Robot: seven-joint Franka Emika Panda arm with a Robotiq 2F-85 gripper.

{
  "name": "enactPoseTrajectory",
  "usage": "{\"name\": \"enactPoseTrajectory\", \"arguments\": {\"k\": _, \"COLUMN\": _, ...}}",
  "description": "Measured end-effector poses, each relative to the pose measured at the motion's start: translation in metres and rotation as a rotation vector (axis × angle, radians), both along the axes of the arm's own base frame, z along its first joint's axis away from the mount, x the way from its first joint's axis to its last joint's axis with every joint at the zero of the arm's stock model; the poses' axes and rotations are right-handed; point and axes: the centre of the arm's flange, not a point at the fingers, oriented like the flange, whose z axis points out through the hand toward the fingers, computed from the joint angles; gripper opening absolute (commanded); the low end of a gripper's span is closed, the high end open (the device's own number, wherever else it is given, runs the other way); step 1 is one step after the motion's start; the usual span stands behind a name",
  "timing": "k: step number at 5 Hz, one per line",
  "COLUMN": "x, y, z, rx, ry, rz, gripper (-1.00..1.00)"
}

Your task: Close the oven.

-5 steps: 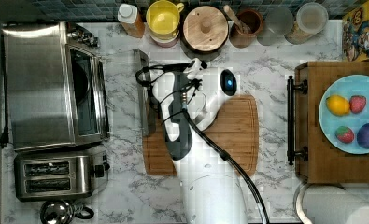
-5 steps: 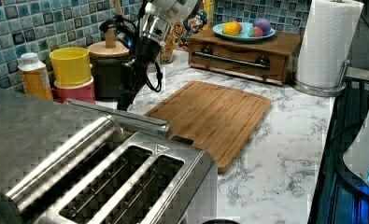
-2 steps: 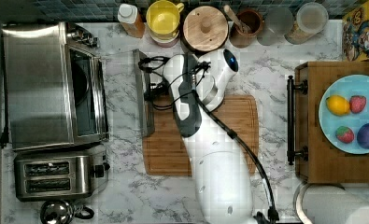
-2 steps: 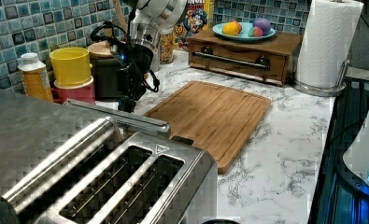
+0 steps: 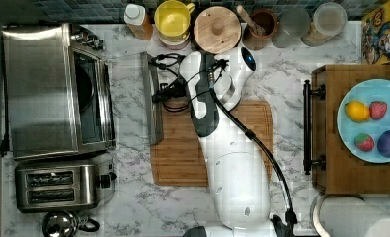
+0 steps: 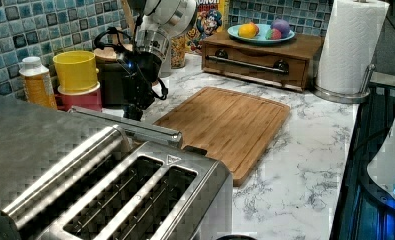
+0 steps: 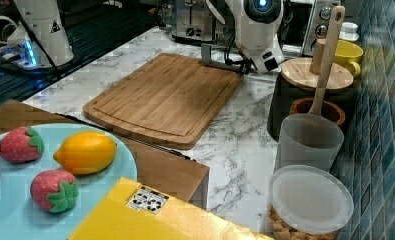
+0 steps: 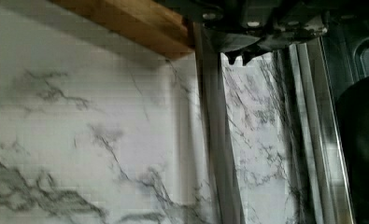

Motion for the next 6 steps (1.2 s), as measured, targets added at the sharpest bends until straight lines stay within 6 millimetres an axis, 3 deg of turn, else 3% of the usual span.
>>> {"name": "enactPoseTrajectory", "arguments": {"k": 2, "x": -0.002, "y": 0.009, "z": 0.012, "rx": -0.023, "ry": -0.031, "rz": 0.003, "gripper": -1.00}}
{"name": "enactPoseTrajectory", "arguments": {"k": 3, "x": -0.009, "y": 0.012, "z": 0.027, "rx": -0.049, "ry": -0.060, "rz": -0.003, "gripper": -1.00}}
{"name": "enactPoseTrajectory", "arguments": {"k": 4, "x": -0.013, "y": 0.020, "z": 0.050, "rx": -0.068, "ry": -0.095, "rz": -0.002, "gripper": -1.00}}
{"name": "enactPoseTrajectory", "arguments": {"k": 6, "x": -0.015, "y": 0.058, "z": 0.106, "rx": -0.209, "ry": -0.188, "rz": 0.087, "gripper": -1.00}}
